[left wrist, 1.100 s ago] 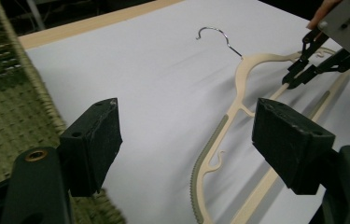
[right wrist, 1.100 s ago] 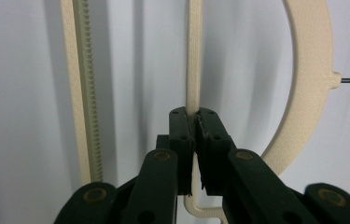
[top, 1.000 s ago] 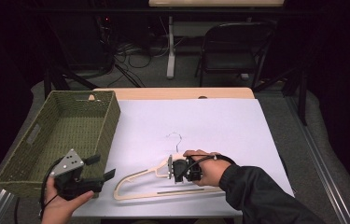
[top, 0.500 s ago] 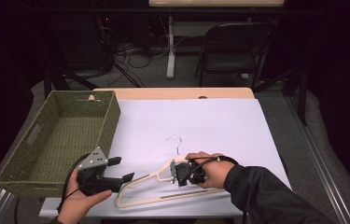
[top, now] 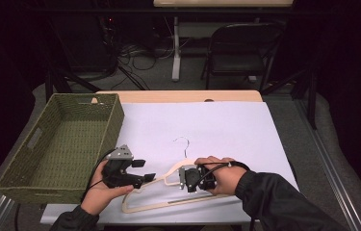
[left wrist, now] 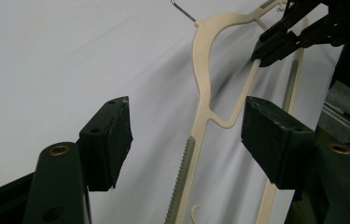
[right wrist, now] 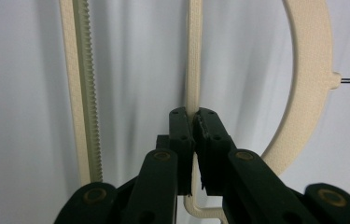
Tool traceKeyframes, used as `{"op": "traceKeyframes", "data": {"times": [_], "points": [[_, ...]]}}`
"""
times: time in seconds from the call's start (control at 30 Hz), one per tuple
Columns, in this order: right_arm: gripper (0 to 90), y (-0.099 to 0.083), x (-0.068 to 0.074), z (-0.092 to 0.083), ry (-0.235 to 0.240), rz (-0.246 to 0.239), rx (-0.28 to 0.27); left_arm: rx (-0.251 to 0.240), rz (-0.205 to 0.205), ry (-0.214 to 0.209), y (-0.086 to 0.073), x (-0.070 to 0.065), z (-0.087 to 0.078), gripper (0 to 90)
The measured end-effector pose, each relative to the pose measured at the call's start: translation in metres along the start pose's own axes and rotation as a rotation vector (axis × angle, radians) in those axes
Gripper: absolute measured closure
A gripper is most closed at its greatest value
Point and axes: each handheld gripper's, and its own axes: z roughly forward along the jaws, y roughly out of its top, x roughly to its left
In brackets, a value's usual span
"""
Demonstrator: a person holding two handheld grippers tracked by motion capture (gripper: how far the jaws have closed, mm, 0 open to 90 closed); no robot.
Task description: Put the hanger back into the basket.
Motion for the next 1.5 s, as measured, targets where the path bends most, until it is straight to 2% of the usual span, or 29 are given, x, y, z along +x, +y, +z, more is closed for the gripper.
{"op": "traceKeyframes", "data": {"times": [0.03, 0.13, 0.3, 0.33, 0.37, 0.4, 0.47, 0.5, 0.57, 0.6, 0.63, 0.9, 0.97, 1.2, 1.23, 1.5], "points": [[85.7, 0.000, 0.000, -0.001, -0.005, -0.001, -0.003, 0.013, 0.002, -0.019, 0.003, 0.000, 0.006, 35.0], [85.6, 0.000, 0.000, -0.002, -0.013, -0.010, -0.005, 0.041, 0.014, -0.032, 0.005, 0.001, 0.013, 35.0], [85.6, 0.002, 0.000, -0.003, -0.034, -0.027, 0.003, 0.066, 0.009, -0.061, 0.006, 0.004, 0.021, 35.0], [85.6, 0.002, 0.000, -0.004, -0.039, -0.034, 0.005, 0.077, 0.004, -0.081, 0.007, 0.005, 0.023, 35.5], [85.6, 0.002, 0.000, -0.004, -0.039, -0.034, 0.005, 0.077, 0.004, -0.081, 0.007, 0.005, 0.023, 36.4], [85.6, 0.002, -0.001, -0.005, -0.045, -0.037, 0.000, 0.081, -0.017, -0.114, 0.007, 0.007, 0.026, 36.9], [85.6, 0.003, -0.001, -0.006, -0.050, -0.036, 0.001, 0.084, -0.016, -0.122, 0.007, 0.008, 0.027, 36.9], [85.6, 0.004, -0.001, -0.006, -0.052, -0.040, 0.002, 0.095, -0.018, -0.149, 0.008, 0.009, 0.029, 36.9], [85.6, 0.004, -0.001, -0.005, -0.051, -0.044, 0.001, 0.114, -0.018, -0.147, 0.008, 0.008, 0.030, 38.1], [85.6, 0.004, -0.001, -0.005, -0.050, -0.045, 0.002, 0.109, -0.030, -0.180, 0.008, 0.009, 0.033, 38.1], [85.6, 0.005, -0.001, -0.004, -0.050, -0.055, -0.002, 0.119, -0.035, -0.188, 0.008, 0.009, 0.036, 38.2], [85.6, 0.008, 0.000, -0.003, -0.053, -0.067, 0.000, 0.157, -0.056, -0.218, 0.007, 0.012, 0.048, 42.7], [85.6, 0.008, 0.000, -0.003, -0.056, -0.068, 0.003, 0.167, -0.071, -0.237, 0.006, 0.013, 0.052, 44.0], [85.6, 0.008, 0.000, -0.004, -0.066, -0.066, -0.005, 0.202, -0.067, -0.254, 0.003, 0.012, 0.058, 48.0], [85.6, 0.008, 0.000, -0.004, -0.068, -0.066, -0.006, 0.203, -0.073, -0.274, 0.003, 0.011, 0.060, 48.8], [85.5, 0.009, 0.000, -0.002, -0.059, -0.063, -0.017, 0.217, -0.070, -0.269, 0.002, 0.010, 0.062, 54.7]]}}
